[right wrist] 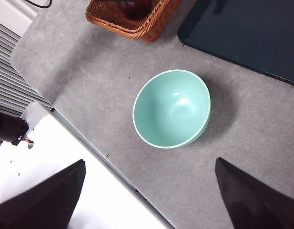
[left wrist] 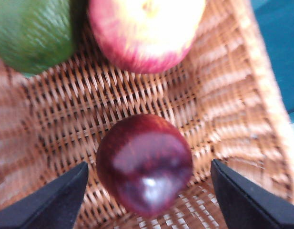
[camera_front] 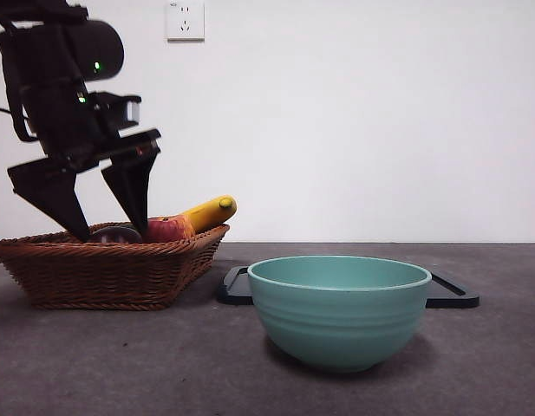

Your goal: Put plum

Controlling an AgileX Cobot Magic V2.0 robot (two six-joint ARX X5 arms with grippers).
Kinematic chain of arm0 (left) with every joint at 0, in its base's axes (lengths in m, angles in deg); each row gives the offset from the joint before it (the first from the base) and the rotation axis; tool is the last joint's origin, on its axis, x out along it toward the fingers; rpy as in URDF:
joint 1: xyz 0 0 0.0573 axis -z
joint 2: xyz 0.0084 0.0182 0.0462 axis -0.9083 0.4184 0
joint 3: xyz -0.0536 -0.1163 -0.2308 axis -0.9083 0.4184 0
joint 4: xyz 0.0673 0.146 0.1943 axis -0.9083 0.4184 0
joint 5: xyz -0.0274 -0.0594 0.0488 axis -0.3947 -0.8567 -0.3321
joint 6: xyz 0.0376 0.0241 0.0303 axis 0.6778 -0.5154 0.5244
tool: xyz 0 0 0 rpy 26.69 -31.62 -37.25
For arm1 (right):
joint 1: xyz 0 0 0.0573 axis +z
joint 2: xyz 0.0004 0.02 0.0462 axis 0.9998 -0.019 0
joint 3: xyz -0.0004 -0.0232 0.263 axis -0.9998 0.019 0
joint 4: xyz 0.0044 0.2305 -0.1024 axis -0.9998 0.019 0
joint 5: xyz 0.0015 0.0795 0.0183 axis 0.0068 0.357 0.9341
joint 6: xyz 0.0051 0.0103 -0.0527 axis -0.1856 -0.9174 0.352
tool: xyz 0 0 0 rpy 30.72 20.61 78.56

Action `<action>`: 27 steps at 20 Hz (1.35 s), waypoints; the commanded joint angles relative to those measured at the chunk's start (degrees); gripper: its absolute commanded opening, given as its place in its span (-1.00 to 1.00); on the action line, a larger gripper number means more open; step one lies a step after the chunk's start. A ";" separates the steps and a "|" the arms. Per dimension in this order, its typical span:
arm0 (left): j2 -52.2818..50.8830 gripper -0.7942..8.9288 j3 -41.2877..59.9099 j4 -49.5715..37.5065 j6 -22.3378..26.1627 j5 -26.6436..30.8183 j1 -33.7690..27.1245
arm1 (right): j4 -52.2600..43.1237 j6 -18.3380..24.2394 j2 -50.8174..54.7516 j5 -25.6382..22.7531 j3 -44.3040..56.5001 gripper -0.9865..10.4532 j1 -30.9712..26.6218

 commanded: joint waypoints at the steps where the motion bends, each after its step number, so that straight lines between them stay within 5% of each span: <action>1: 2.10 0.01 -1.14 -1.11 1.09 0.26 0.26 | -0.68 0.24 -0.46 0.20 -1.01 -0.07 0.24; 11: 4.63 -0.01 -1.14 -1.29 1.49 0.26 0.48 | -1.16 0.24 -0.46 0.20 -1.01 -0.07 0.24; 15: 4.87 -0.34 -1.14 -0.96 1.49 0.24 0.57 | -1.16 0.22 -0.44 0.20 -1.01 -0.07 0.24; 18: 4.33 -0.34 -1.86 -0.31 1.46 0.13 0.57 | -1.16 0.22 -0.44 0.20 -1.01 -0.07 0.24; 23: -4.90 -0.34 -6.29 6.64 1.90 -3.72 2.84 | -1.16 0.24 -0.44 0.17 -1.01 -0.07 0.24; 27: -16.00 -0.34 -6.36 10.95 1.88 -10.86 11.17 | -1.18 0.24 -0.44 0.15 -1.01 -0.07 0.24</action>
